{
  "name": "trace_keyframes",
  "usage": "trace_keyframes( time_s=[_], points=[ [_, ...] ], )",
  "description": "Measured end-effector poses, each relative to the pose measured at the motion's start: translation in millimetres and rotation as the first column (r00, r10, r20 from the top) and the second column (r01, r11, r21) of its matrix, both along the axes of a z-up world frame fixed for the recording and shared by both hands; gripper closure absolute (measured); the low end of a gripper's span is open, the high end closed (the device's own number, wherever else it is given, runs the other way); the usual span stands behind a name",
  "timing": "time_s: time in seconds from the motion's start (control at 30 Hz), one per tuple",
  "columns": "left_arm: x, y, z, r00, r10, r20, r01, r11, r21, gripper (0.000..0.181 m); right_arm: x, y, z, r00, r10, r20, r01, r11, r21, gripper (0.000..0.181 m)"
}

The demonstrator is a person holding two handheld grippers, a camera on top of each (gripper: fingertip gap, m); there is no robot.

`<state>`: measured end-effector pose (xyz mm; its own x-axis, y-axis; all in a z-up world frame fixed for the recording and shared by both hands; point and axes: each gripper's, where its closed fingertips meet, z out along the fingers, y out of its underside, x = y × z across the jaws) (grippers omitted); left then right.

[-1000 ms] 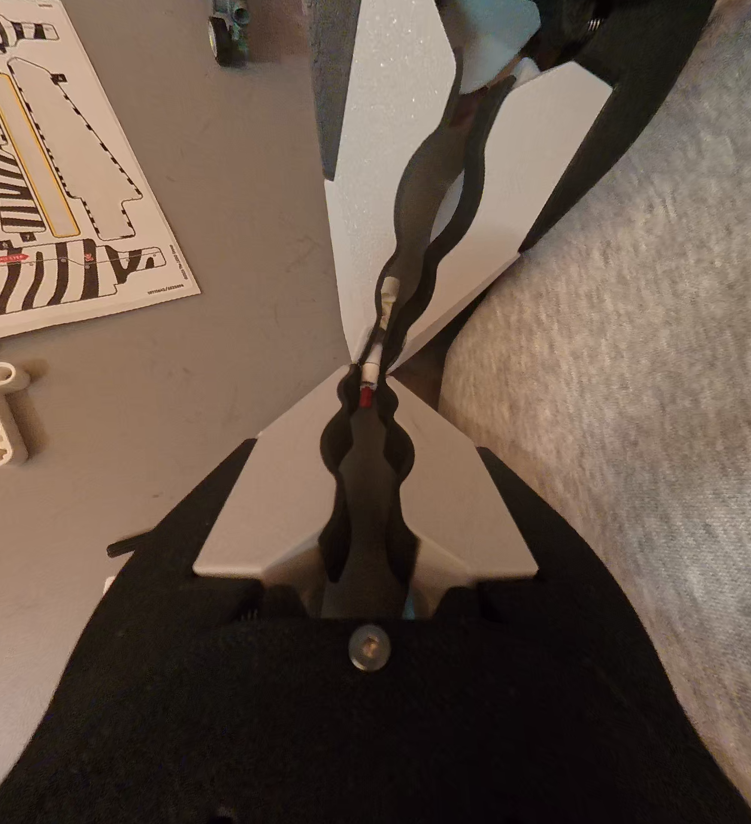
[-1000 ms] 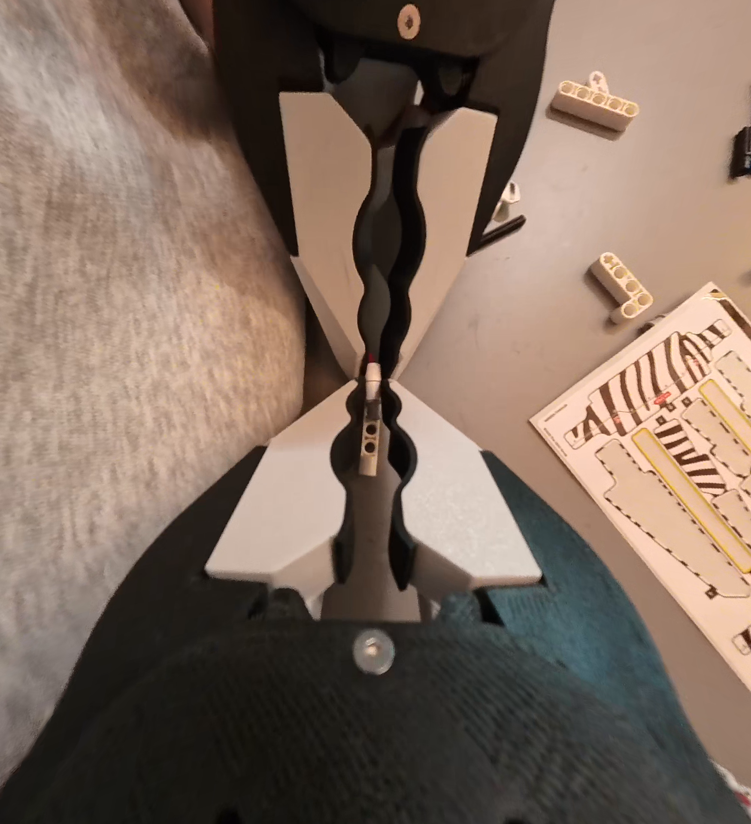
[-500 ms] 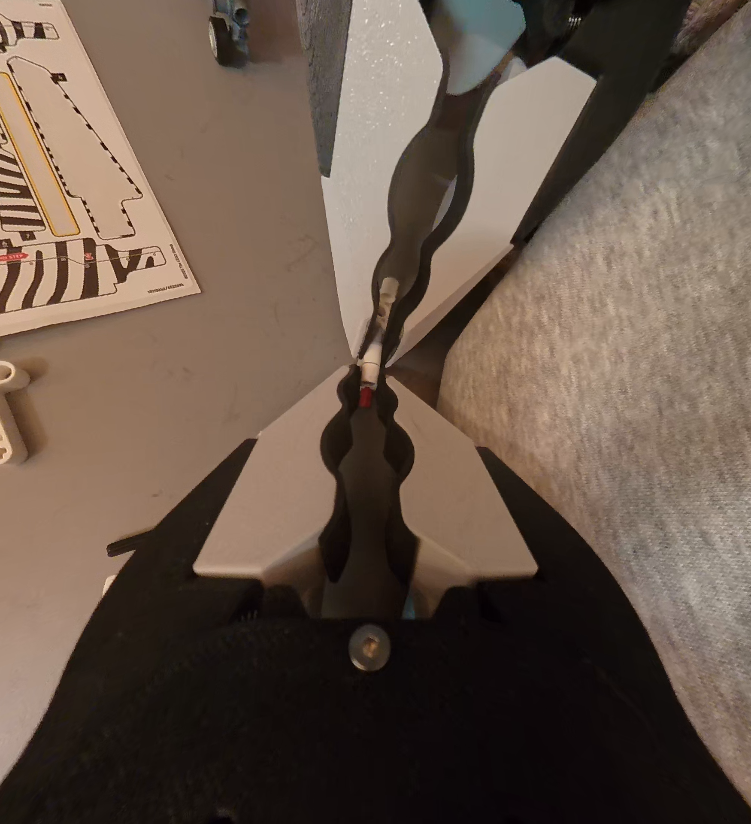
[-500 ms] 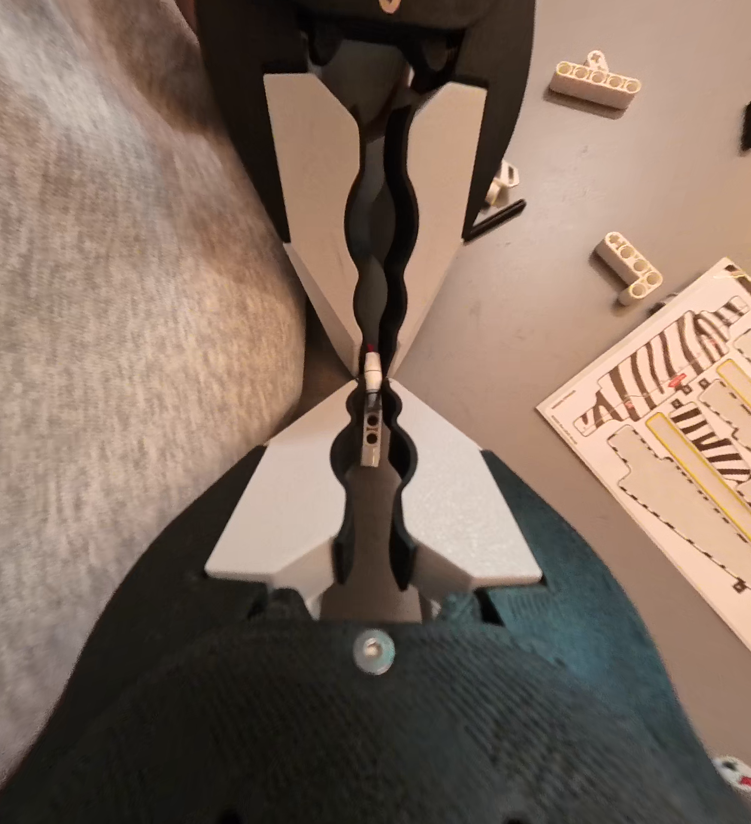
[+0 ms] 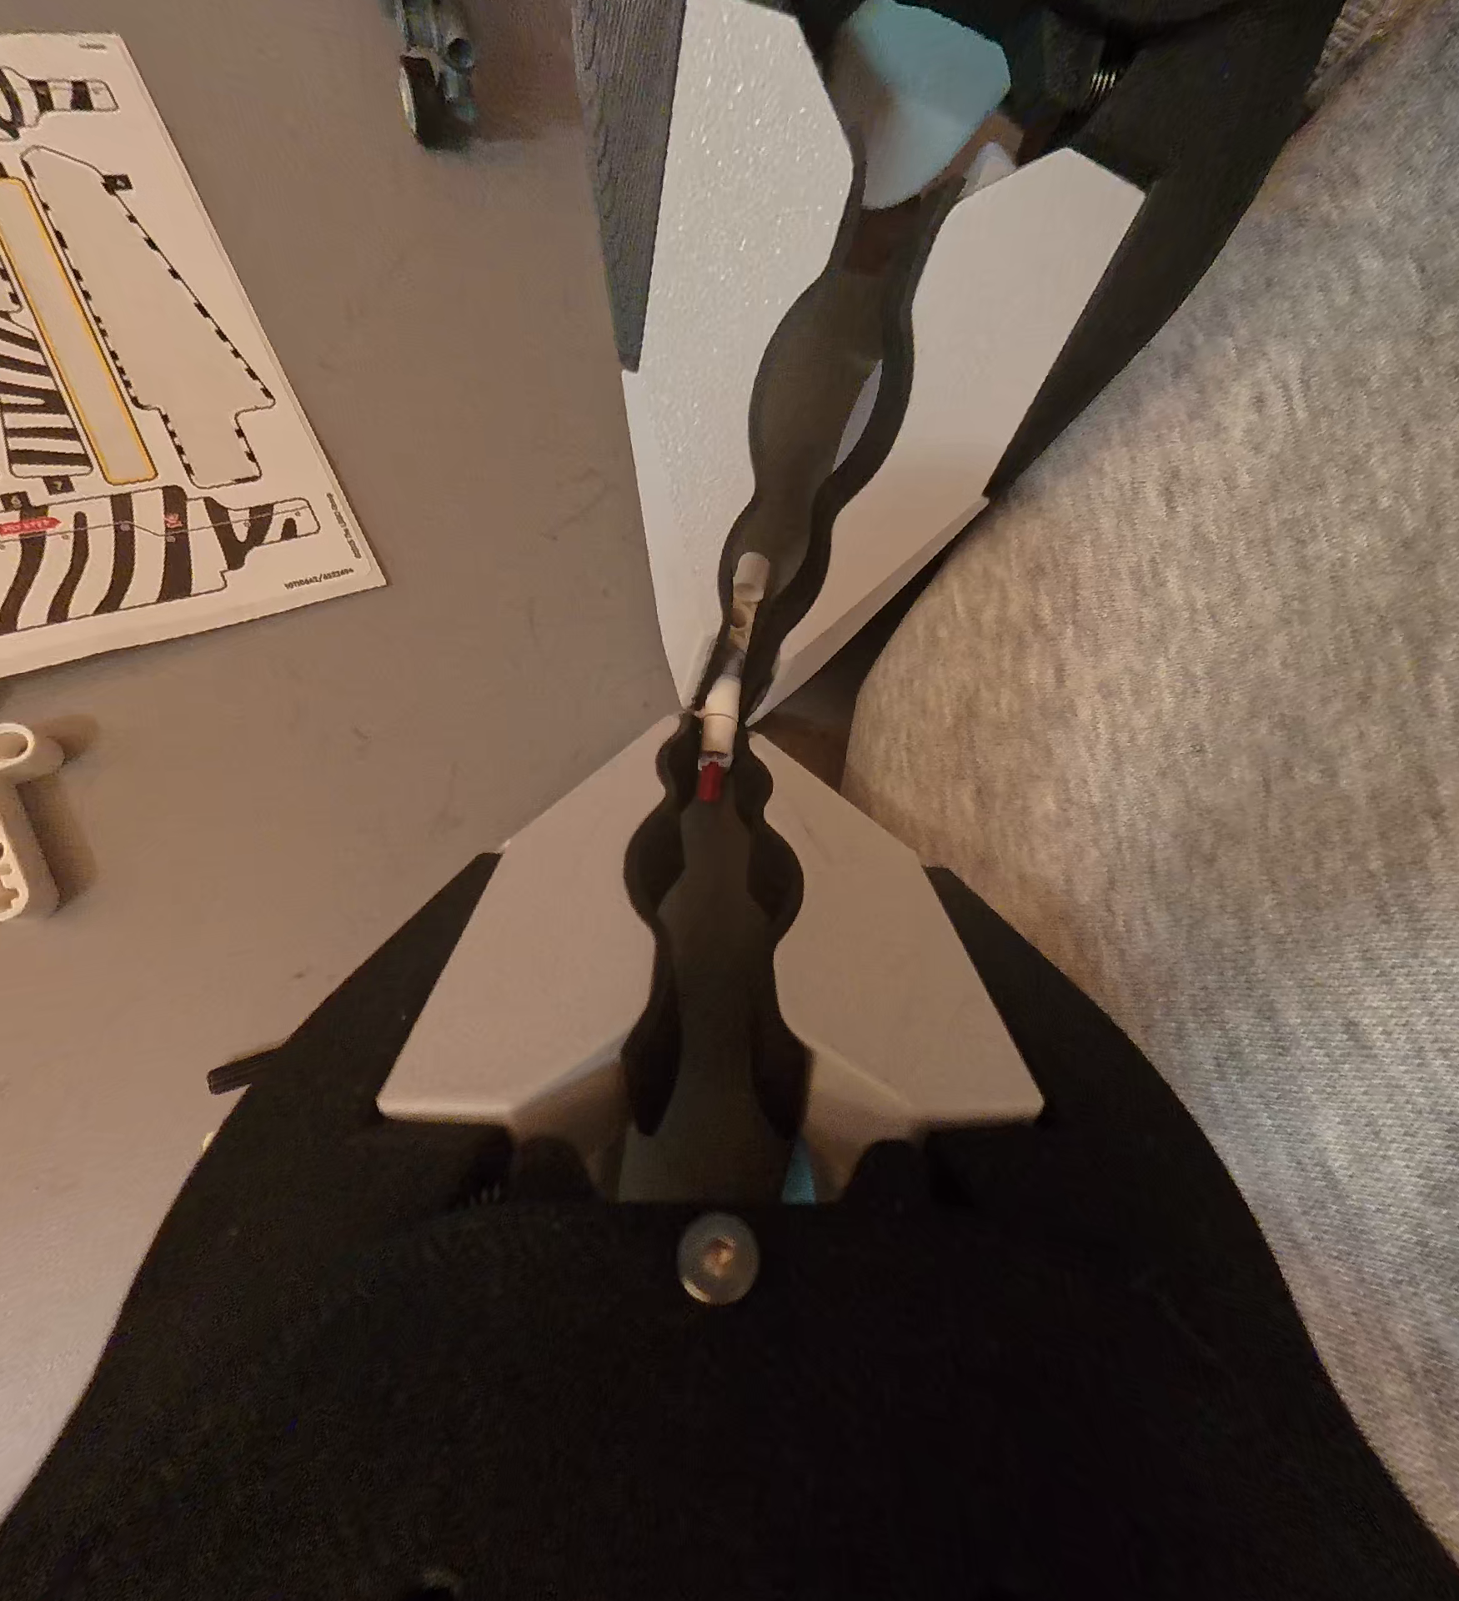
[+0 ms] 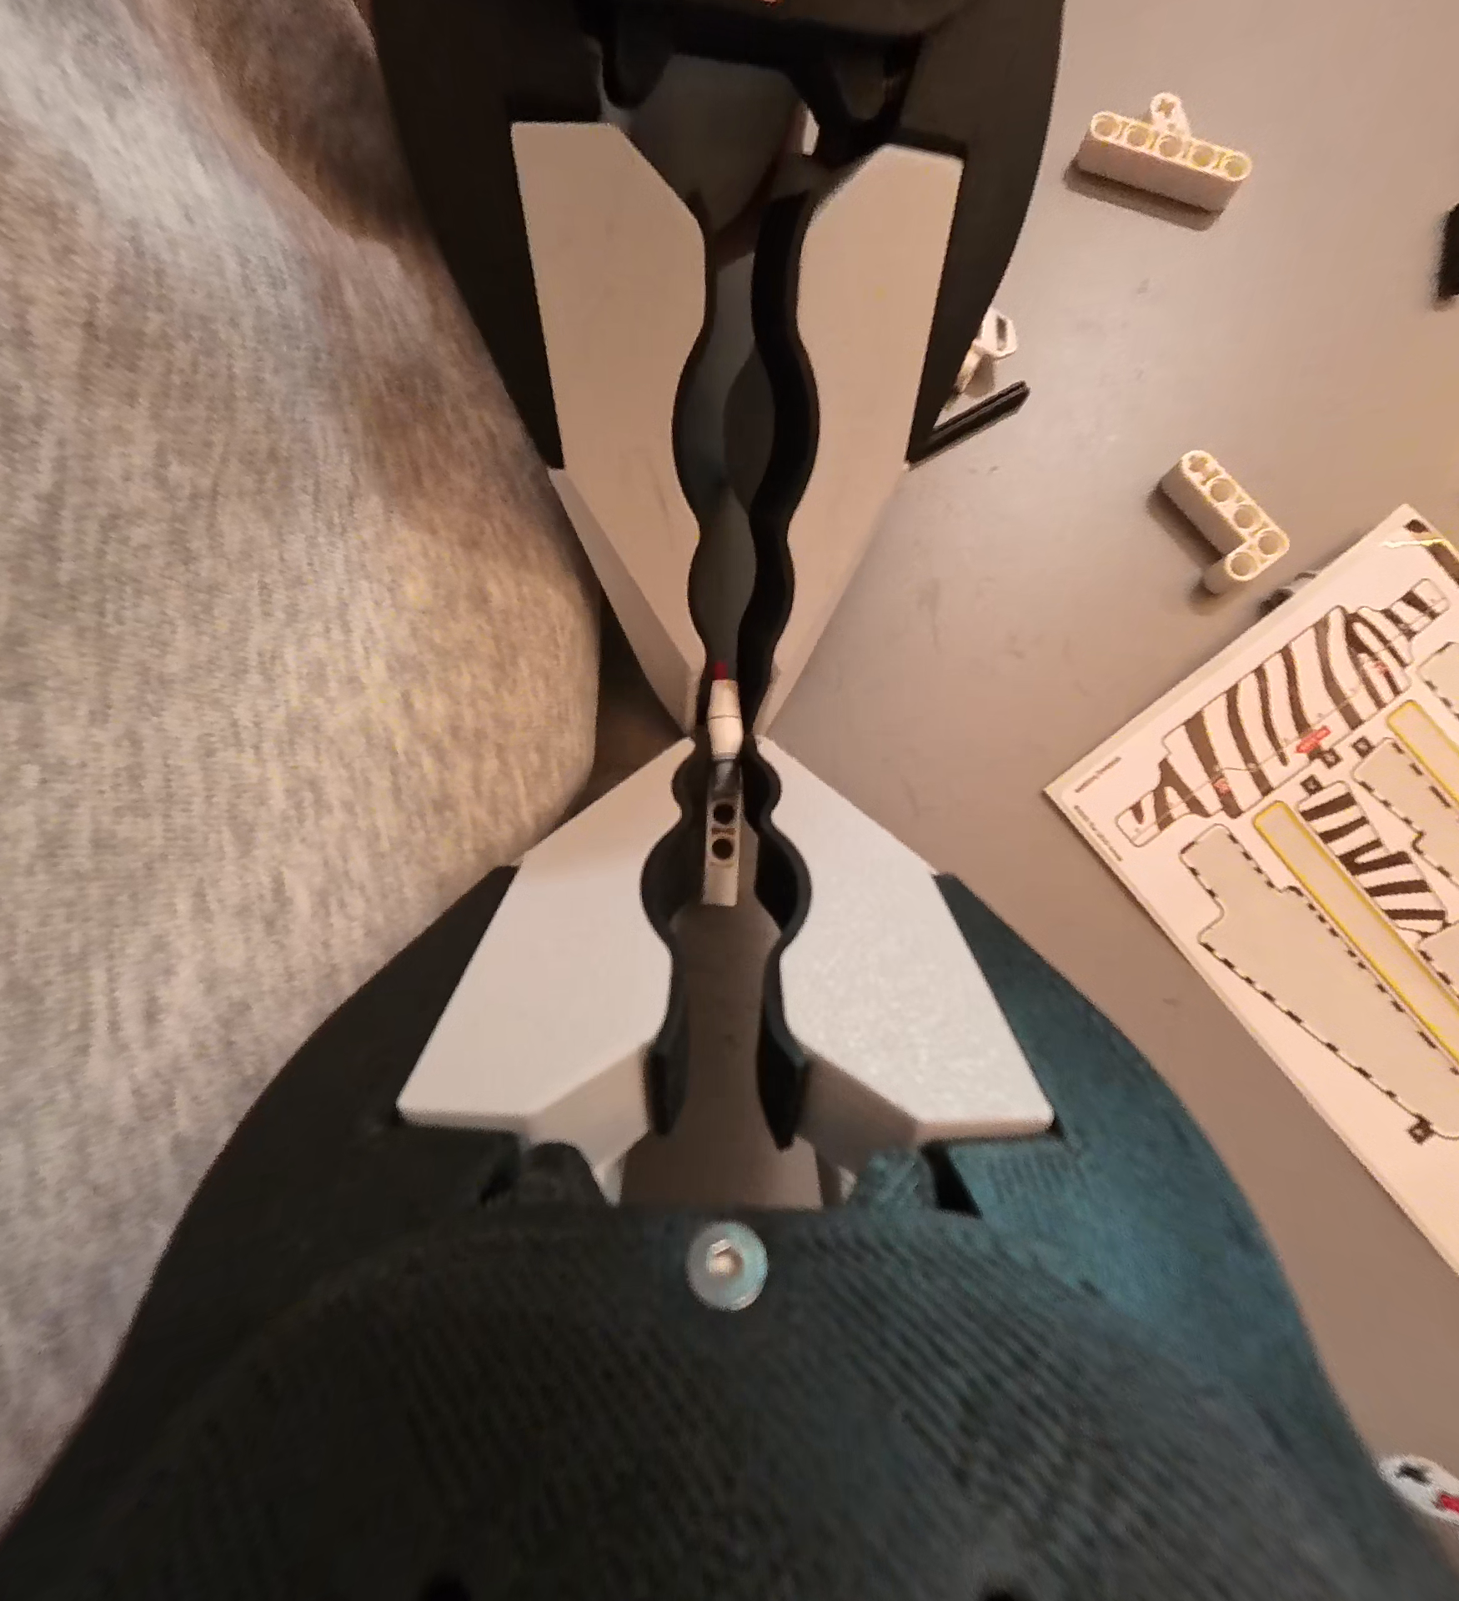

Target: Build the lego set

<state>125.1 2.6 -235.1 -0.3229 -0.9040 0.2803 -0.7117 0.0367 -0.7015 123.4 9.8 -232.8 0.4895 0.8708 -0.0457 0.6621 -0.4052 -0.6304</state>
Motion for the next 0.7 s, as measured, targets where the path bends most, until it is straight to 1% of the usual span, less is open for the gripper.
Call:
trace_keyframes(
  time_s=[0.13, 0.33, 0.47, 0.63, 0.7],
  points=[
    [0, 0, 0, 1.000, -0.001, 0.000, 0.001, 1.000, -0.001, 0.174, 1, -1, -3, 1.000, 0.000, 0.021, 0.000, 1.000, 0.002, 0.175],
    [-1, -2, 0, 1.000, -0.014, 0.005, 0.013, 1.000, 0.014, 0.174, 3, -4, -1, 1.000, -0.010, -0.021, 0.009, 1.000, -0.028, 0.175],
    [-1, -3, 0, 1.000, -0.024, -0.003, 0.024, 1.000, 0.002, 0.174, 4, -5, 2, 1.000, 0.014, -0.013, -0.014, 1.000, -0.004, 0.175],
    [-2, -3, 0, 0.999, -0.048, -0.015, 0.048, 0.999, 0.026, 0.175, 5, -5, 5, 0.999, 0.045, 0.010, -0.045, 0.999, 0.017, 0.171],
    [-2, -4, 0, 0.999, -0.049, -0.015, 0.049, 0.998, 0.026, 0.174, 5, -5, 7, 0.998, 0.057, 0.003, -0.057, 0.998, 0.013, 0.174]
  ],
)
